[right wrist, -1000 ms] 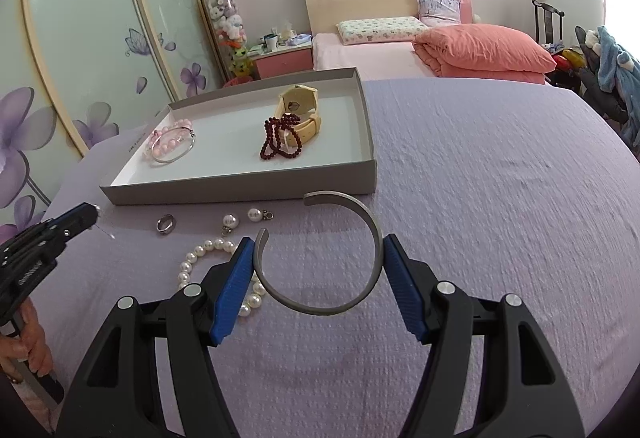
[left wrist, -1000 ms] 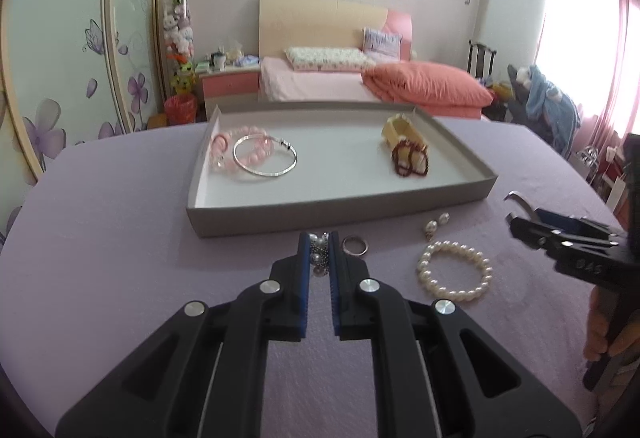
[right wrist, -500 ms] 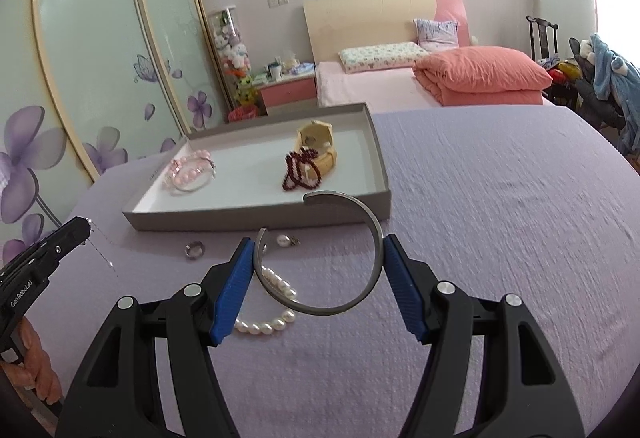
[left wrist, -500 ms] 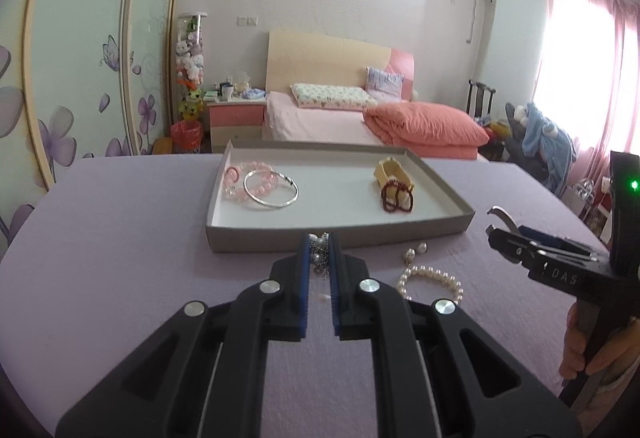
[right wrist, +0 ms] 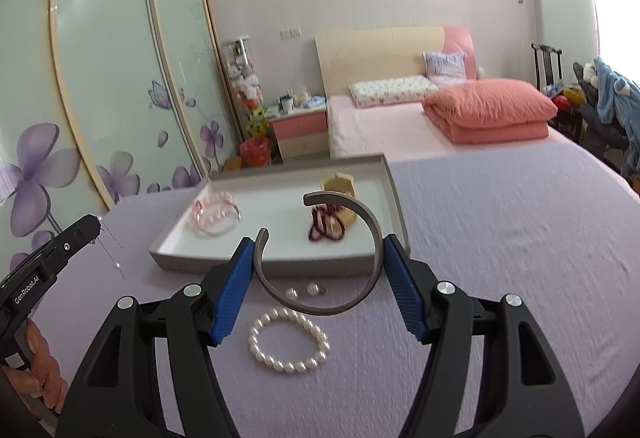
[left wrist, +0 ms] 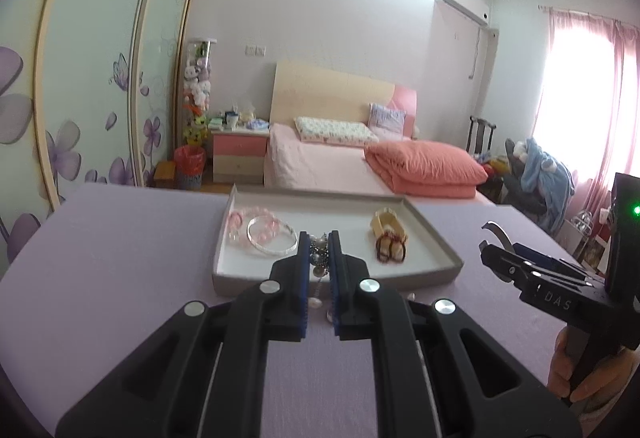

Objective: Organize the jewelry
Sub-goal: 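Carry the bangle and drop earring into the tray and open both tools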

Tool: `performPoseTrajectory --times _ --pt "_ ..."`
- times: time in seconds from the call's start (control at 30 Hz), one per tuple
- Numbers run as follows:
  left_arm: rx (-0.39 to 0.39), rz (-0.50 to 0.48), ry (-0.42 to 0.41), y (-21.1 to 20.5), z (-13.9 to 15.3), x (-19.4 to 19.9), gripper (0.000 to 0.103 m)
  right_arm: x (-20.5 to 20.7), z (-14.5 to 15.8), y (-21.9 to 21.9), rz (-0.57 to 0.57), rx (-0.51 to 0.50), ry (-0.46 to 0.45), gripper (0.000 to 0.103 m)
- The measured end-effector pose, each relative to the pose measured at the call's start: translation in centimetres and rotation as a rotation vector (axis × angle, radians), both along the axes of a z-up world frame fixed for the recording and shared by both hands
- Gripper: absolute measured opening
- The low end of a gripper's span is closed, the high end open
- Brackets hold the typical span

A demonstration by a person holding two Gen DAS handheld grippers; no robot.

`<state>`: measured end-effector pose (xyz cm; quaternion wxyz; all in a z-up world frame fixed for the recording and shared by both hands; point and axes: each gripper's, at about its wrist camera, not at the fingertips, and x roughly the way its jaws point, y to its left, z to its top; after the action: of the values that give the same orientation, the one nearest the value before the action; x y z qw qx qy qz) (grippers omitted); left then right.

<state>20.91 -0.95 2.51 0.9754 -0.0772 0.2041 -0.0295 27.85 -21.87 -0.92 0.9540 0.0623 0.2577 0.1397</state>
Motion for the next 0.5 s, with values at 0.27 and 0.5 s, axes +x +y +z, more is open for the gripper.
performPoseTrajectory --times 0.27,0.5 --pt "0.047 0.02 -0.082 -0.6 2.5 1.3 0.01 1.2 2.1 1.6 0.016 -0.03 -0.063 0.065" --pt "0.069 0.019 -0.094 -0.8 2.8 3.6 0.01 3.0 2.4 2.3 0.008 -0.054 -0.066 0.065"
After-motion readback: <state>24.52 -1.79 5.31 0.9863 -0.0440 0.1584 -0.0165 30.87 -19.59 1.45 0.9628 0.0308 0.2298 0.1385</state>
